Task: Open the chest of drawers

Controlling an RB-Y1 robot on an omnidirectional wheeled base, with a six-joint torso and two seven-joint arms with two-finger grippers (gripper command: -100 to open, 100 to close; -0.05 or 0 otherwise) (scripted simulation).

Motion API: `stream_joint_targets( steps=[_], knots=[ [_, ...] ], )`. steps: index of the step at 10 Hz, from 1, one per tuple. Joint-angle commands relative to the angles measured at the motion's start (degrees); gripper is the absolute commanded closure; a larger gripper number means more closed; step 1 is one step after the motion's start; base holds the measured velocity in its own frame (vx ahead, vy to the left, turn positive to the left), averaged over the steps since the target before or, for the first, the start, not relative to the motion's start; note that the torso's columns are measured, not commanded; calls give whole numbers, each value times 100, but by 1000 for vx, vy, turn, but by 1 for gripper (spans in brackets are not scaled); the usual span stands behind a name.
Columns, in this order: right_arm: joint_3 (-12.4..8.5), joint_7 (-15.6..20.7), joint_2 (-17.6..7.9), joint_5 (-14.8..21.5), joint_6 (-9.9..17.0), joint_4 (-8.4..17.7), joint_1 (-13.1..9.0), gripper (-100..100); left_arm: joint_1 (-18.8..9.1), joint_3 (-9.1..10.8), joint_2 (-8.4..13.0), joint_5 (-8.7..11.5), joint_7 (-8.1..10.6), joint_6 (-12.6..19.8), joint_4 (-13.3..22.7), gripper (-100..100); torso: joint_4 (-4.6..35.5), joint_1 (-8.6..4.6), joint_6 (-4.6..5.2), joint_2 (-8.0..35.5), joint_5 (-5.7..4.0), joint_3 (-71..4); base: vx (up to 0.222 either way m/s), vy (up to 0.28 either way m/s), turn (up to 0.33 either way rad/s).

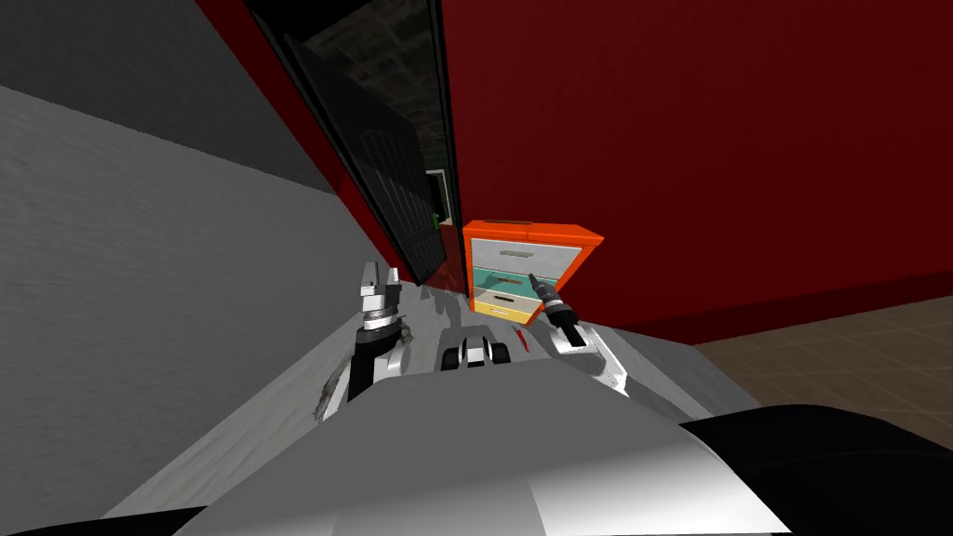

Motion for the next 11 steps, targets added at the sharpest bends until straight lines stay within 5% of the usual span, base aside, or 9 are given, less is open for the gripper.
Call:
stream_joint_targets(
  steps=[1,11],
  knots=[
    [-62,403,-141,283,276,170,-84,-100,1,0,0,0,0,0,0,0,0,-3,4,1,0,0,6,49,163],
    [-290,1814,-768,1439,1390,905,-442,-100,0,0,0,0,0,0,0,0,0,4,-1,0,1,0,-1,69,140]
  ],
)
